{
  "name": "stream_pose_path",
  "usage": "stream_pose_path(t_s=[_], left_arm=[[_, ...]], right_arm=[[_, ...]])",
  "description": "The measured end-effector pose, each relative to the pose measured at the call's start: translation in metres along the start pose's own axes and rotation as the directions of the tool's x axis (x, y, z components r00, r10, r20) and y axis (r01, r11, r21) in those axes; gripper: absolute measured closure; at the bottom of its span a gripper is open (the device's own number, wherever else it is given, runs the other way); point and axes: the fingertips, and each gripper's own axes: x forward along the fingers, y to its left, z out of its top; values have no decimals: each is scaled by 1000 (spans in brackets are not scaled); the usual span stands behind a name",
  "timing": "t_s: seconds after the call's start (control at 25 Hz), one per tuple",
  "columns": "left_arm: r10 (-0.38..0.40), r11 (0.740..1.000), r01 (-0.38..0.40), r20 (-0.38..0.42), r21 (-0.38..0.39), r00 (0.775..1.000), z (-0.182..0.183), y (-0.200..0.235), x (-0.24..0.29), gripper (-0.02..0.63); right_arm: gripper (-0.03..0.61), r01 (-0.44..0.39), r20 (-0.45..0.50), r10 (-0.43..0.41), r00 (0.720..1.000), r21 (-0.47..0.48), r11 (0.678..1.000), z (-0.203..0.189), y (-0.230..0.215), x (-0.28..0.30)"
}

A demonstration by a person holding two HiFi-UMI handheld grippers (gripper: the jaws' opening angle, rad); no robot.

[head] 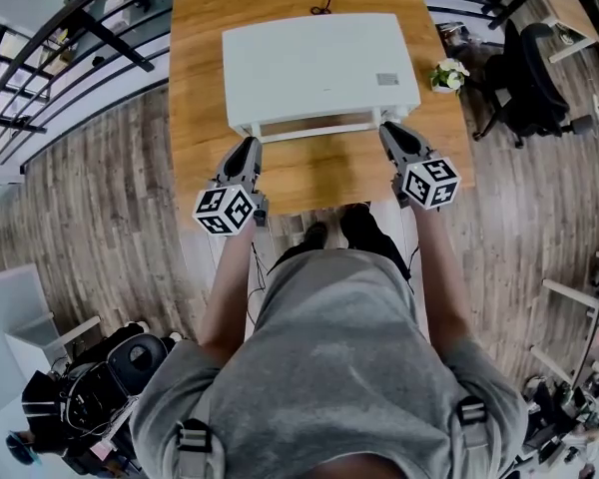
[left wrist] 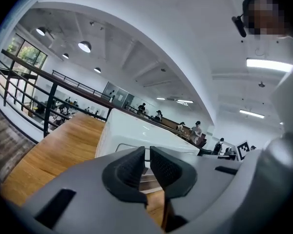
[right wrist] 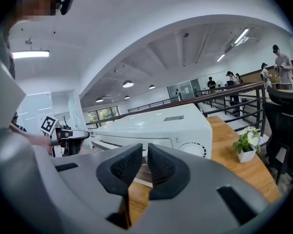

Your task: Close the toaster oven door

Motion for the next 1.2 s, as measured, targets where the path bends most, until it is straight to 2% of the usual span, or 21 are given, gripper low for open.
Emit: stream_pose_path(t_s=[0.12,0.24,0.32,0.52,0.68,0.96,1.2], left_arm=[[-13,999,14,-11,47,1000,0,-5,-4,580],[-32,993,35,-33,114,999,0,-13,-7,585],[-48,984,56,-52,168,998,-2,-20,-8,586],[-69,950,97,-103,298,992,-10,-33,-10,586],[-77,921,127,-146,368,986,-18,-37,-16,586],[-81,903,150,-184,402,980,-28,-35,-28,586],[-82,903,161,-209,399,975,-37,-31,-31,586]], right_arm=[[573,-4,-13,3,1000,-80,997,-8,11,-5],[572,-6,-49,-6,999,-231,973,-18,28,-7],[572,-17,-72,-4,997,-282,959,-26,38,-7],[572,-15,-101,-14,995,-288,958,-43,51,-7],[574,-19,-118,-19,993,-313,949,-51,63,-7],[574,-41,-148,-15,989,-367,929,-63,86,-7],[574,-49,-161,-13,987,-378,925,-67,95,-7]])
